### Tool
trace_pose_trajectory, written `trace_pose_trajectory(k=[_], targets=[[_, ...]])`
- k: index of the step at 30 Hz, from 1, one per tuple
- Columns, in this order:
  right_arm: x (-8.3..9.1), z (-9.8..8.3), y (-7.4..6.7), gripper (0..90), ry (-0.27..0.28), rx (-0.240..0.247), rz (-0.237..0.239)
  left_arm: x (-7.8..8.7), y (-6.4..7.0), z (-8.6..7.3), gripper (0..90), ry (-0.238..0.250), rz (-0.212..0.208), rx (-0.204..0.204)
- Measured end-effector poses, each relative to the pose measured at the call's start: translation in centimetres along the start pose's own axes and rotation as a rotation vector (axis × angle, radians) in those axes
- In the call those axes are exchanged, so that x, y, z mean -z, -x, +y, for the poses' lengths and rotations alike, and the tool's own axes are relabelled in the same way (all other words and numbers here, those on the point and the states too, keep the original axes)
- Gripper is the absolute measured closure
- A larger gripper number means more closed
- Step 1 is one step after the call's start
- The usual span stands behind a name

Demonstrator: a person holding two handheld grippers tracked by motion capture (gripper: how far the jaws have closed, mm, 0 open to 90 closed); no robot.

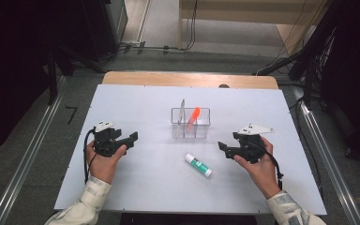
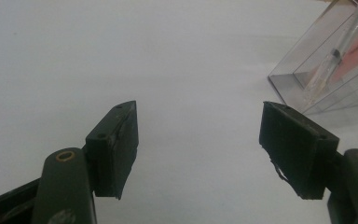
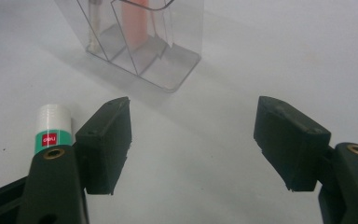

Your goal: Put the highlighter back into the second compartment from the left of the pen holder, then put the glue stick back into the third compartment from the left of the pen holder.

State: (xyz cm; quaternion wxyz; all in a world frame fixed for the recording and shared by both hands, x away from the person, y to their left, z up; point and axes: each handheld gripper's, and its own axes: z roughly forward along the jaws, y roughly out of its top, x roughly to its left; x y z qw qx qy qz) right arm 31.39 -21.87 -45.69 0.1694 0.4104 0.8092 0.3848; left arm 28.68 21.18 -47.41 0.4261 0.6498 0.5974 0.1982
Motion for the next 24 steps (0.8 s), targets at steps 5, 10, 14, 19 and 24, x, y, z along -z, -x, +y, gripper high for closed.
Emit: trace_pose_trajectory(k=[5, 10, 14, 19, 24], targets=[[0.2, -0.3, -0.1, 26.1, -0.006, 0.004, -0.001, -0.1, 0.0, 0.0, 28.7, -0.001, 0.001, 0.0], [0.3, -0.5, -0.2, 26.0, -0.007, 0.004, 0.004, -0.1, -0.2, 0.0, 28.7, -0.001, 0.002, 0.003], [0.3, -0.5, -0.3, 26.0, -0.004, 0.008, 0.007, -0.1, -0.1, 0.0, 28.7, -0.002, 0.002, 0.001], [0.3, -0.6, -0.6, 25.9, -0.001, 0.016, 0.01, 0.0, -0.1, 0.0, 28.7, 0.001, 0.004, 0.001], [0.3, -0.7, -1.0, 25.1, 0.0, 0.026, 0.018, 0.0, -0.1, 0.0, 28.7, 0.0, 0.005, 0.0]])
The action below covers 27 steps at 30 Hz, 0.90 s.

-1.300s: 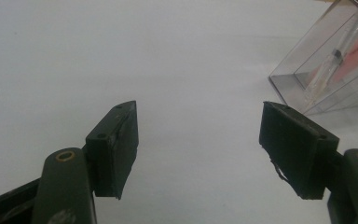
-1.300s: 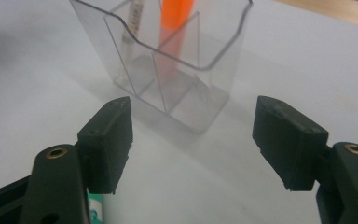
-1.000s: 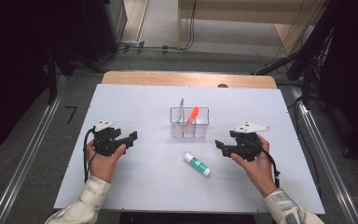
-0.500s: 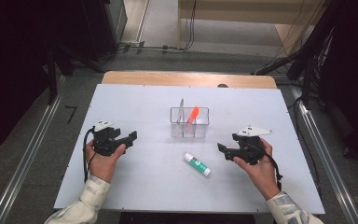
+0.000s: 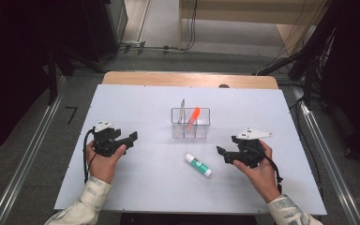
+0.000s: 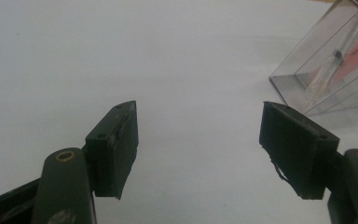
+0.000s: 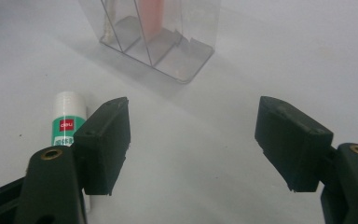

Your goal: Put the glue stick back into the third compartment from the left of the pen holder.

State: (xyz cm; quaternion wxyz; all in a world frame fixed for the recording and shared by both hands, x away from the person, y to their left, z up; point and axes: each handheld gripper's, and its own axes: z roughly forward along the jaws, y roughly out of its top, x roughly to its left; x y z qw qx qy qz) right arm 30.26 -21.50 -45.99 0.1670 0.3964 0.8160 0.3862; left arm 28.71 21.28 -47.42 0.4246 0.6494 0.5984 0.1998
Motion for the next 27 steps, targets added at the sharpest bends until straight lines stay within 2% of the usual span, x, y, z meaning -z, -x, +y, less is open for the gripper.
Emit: trace_pose_trajectory(k=[27], targets=[[-1.0, 0.0, -1.8, 24.7, -0.017, 0.048, 0.033, 0.0, 0.1, 0.0, 28.6, 0.001, -0.002, 0.001]])
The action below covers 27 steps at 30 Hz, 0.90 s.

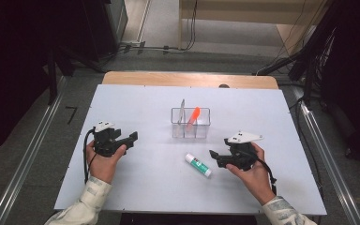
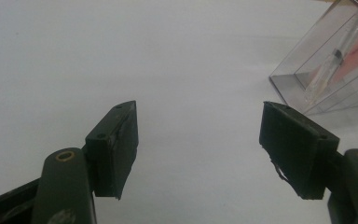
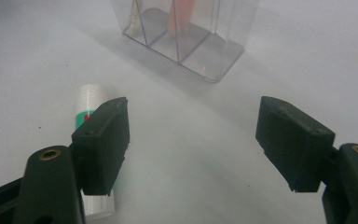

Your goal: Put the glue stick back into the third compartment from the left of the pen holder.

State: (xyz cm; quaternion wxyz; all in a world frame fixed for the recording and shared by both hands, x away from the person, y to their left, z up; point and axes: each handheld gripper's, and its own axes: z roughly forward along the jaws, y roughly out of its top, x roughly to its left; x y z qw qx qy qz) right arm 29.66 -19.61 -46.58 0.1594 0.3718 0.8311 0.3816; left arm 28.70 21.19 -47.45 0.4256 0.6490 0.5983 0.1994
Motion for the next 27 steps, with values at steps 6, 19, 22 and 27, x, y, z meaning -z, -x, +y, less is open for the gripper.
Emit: trace_pose_trajectory(k=[6, 19, 22, 27], targets=[[-0.3, 0.1, -0.4, 24.8, -0.005, 0.005, 0.006, 0.0, 0.0, 0.0, 28.6, 0.0, 0.001, -0.001], [-0.9, 0.2, -1.2, 24.8, -0.012, 0.019, 0.024, 0.0, -0.1, 0.0, 28.7, -0.001, 0.004, 0.001], [-1.1, 0.3, -1.4, 24.8, -0.012, 0.025, 0.03, 0.0, 0.0, 0.0, 28.6, -0.002, 0.004, 0.0], [-1.4, 0.4, -1.9, 24.8, -0.018, 0.034, 0.039, -0.1, 0.0, 0.0, 28.6, -0.002, 0.003, 0.001]])
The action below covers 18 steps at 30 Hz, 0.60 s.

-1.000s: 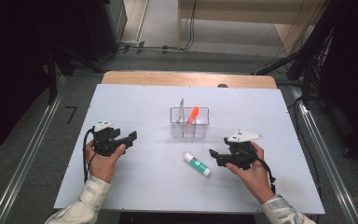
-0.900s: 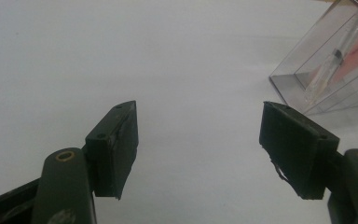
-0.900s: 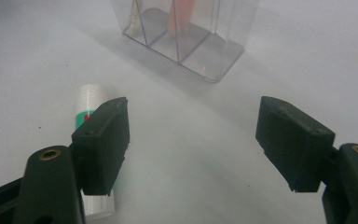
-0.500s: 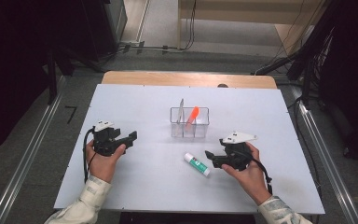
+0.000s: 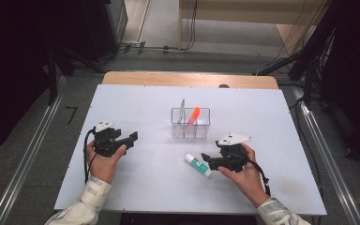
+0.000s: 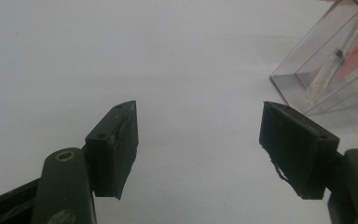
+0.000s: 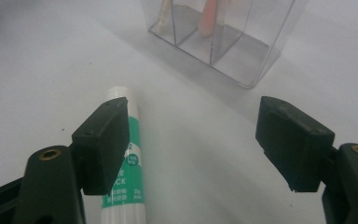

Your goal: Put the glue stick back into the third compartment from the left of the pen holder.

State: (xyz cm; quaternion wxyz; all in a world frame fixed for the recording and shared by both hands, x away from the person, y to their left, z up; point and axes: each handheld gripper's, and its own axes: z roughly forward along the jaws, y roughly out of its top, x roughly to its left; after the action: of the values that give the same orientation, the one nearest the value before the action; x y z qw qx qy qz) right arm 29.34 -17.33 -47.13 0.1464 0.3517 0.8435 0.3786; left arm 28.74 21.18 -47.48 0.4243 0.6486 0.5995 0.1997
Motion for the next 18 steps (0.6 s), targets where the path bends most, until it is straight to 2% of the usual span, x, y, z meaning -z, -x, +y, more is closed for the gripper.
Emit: trace_pose_trajectory(k=[18], targets=[[-1.0, 0.2, -1.1, 24.8, -0.007, 0.03, 0.012, -0.1, -0.1, 0.0, 28.6, -0.001, 0.004, 0.003]])
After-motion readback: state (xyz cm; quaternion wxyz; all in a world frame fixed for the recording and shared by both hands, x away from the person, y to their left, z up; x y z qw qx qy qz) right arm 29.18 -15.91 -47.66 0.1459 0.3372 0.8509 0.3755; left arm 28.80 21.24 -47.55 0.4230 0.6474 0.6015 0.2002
